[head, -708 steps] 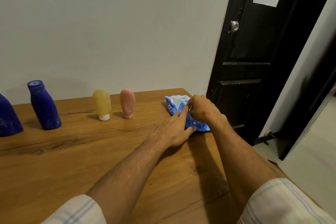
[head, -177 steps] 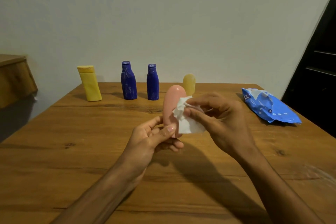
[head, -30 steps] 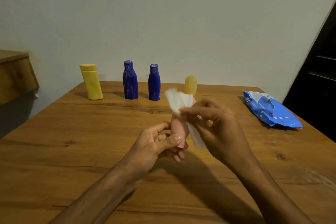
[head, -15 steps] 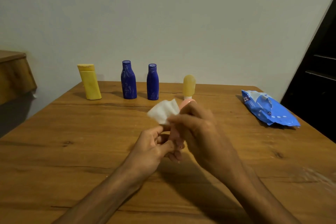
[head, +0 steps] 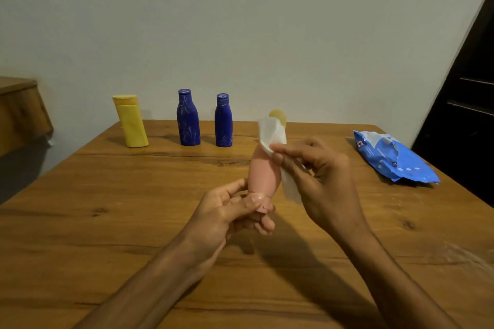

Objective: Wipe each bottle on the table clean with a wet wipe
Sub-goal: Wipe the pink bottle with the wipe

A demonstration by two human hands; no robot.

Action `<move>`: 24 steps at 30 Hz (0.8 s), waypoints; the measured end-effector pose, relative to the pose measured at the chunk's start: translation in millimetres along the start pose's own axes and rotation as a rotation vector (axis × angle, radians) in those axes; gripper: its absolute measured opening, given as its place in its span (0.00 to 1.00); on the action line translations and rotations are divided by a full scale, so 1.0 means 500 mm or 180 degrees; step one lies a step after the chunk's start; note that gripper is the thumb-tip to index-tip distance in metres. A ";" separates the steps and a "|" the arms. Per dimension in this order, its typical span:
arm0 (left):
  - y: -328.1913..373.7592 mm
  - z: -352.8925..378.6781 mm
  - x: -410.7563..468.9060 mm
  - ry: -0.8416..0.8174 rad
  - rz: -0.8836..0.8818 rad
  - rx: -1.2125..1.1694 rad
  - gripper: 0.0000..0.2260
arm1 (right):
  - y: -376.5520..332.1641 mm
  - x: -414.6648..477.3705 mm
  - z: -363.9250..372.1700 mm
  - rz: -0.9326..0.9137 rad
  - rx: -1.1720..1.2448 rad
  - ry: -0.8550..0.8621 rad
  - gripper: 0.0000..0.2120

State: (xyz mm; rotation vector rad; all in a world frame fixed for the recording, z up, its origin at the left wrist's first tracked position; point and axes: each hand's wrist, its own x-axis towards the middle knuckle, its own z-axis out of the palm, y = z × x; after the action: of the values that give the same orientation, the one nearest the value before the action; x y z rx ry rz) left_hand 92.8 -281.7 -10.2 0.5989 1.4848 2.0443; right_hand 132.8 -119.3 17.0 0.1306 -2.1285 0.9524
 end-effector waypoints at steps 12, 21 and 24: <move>0.004 -0.010 0.003 -0.0066 0.0014 -0.0551 0.18 | 0.001 0.004 -0.013 0.0144 0.0358 -0.0576 0.09; -0.001 -0.018 0.005 -0.0277 -0.0086 -0.0608 0.22 | 0.014 0.009 -0.009 -0.0027 0.0153 -0.0232 0.09; -0.006 -0.017 0.004 -0.0351 -0.0068 -0.0361 0.22 | 0.017 0.014 -0.016 -0.0004 0.0171 0.0196 0.09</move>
State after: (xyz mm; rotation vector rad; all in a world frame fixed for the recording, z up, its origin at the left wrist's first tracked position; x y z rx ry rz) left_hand 86.6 -285.7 -15.2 0.6366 1.2977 2.0295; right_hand 129.8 -106.3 20.3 0.1280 -2.0472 1.0008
